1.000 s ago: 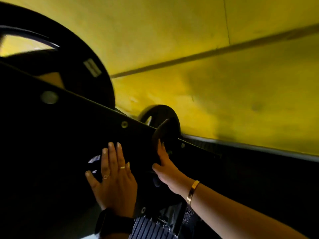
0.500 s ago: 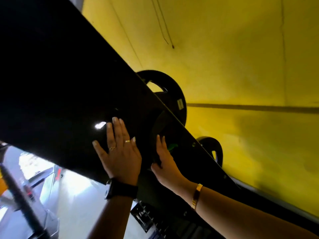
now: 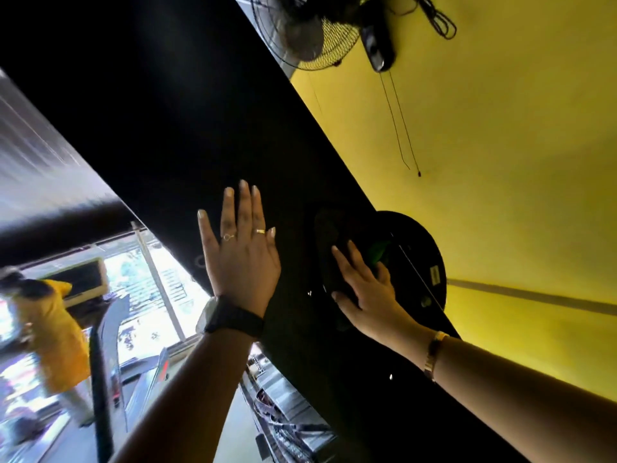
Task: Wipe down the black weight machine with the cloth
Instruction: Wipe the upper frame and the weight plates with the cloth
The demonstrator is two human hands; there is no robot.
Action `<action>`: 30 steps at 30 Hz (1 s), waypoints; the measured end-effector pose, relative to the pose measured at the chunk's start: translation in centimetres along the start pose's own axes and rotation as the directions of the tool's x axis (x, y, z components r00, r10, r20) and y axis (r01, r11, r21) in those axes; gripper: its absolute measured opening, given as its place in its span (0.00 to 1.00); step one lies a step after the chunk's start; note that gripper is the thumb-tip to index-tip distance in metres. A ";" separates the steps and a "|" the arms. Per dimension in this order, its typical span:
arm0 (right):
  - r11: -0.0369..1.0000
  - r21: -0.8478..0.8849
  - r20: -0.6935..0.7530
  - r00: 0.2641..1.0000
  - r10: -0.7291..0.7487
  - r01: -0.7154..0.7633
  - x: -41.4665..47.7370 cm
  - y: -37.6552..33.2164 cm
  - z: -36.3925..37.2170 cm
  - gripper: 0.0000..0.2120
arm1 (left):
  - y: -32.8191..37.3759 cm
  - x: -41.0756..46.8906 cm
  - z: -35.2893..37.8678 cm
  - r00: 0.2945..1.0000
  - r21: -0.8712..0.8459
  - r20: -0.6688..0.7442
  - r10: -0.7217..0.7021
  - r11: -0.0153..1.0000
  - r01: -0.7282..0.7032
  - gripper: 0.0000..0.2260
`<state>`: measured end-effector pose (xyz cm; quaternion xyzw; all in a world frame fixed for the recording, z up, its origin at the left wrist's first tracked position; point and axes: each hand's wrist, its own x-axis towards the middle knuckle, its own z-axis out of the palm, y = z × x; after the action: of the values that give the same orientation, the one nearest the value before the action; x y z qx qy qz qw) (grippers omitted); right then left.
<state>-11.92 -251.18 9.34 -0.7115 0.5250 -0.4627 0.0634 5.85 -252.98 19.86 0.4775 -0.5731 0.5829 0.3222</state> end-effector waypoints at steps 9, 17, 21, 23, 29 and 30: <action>0.912 -0.392 -0.124 0.976 -0.181 0.120 4.9 -3.4 -1.8 0.27 | -7.4 6.6 -0.9 0.987 0.094 -0.161 -0.019 0.995 0.034 0.27; 0.768 -0.580 -0.256 0.835 -0.487 0.270 12.8 -9.1 -5.1 0.32 | -14.8 12.9 0.1 0.941 0.081 -0.337 -0.002 0.996 0.031 0.27; 0.667 -0.670 -0.253 0.744 -0.619 0.326 15.9 -12.7 -6.3 0.31 | -15.3 13.5 1.3 0.940 -0.011 -0.339 -0.051 0.999 0.050 0.28; 0.627 -0.684 -0.234 0.701 -0.673 0.373 17.2 -14.5 -6.7 0.30 | -15.2 13.5 1.7 0.931 -0.034 -0.358 -0.065 0.998 0.056 0.28; 0.551 -0.723 -0.222 0.615 -0.757 0.417 21.0 -18.7 -9.5 0.31 | -15.3 13.3 1.8 0.910 -0.080 -0.410 -0.068 0.996 0.038 0.28; 0.532 -0.732 -0.209 0.602 -0.770 0.425 21.7 -19.5 -10.1 0.31 | -15.3 13.3 1.9 0.909 -0.080 -0.413 -0.060 0.996 0.029 0.28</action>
<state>-5.38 -256.04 39.07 -0.6795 0.3500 -0.4267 -0.4834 15.91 -255.04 37.47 0.3441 -0.5013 0.6423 0.4666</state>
